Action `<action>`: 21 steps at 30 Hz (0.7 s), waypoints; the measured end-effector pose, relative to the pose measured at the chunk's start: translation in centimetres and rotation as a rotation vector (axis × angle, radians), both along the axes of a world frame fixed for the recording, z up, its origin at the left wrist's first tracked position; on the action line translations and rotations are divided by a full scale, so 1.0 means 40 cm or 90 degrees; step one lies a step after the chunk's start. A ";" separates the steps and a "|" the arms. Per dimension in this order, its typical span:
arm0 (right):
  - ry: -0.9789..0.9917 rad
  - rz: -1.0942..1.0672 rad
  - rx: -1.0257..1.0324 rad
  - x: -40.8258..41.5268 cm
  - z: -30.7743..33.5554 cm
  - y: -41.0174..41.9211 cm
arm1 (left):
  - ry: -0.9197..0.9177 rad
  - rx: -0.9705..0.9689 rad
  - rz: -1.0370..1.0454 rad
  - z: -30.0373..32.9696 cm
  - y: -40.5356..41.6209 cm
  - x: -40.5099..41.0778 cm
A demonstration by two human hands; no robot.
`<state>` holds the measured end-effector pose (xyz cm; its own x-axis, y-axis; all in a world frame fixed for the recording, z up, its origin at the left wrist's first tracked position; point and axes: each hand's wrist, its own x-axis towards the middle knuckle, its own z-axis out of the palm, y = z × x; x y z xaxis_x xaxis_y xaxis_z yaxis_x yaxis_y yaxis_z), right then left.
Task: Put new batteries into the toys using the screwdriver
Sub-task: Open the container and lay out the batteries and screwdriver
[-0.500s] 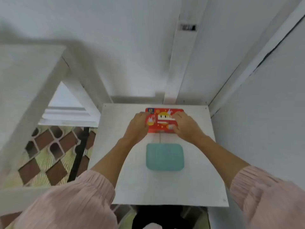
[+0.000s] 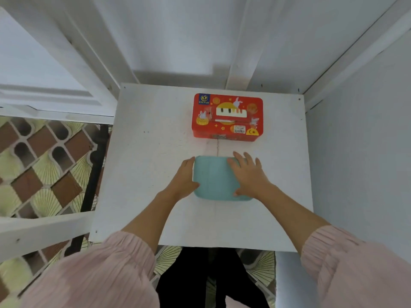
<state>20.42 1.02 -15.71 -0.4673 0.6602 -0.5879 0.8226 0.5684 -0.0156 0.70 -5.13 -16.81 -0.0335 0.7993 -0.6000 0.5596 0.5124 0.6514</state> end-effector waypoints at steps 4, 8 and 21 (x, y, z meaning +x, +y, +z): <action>0.054 -0.158 -0.056 0.009 -0.009 -0.003 | -0.002 0.015 0.024 -0.019 0.004 0.010; 0.122 -0.230 -0.090 0.017 -0.010 -0.005 | 0.008 0.009 0.042 -0.031 0.003 0.017; 0.232 -0.241 -0.086 -0.041 0.156 0.043 | 0.016 0.074 0.086 0.137 0.036 -0.084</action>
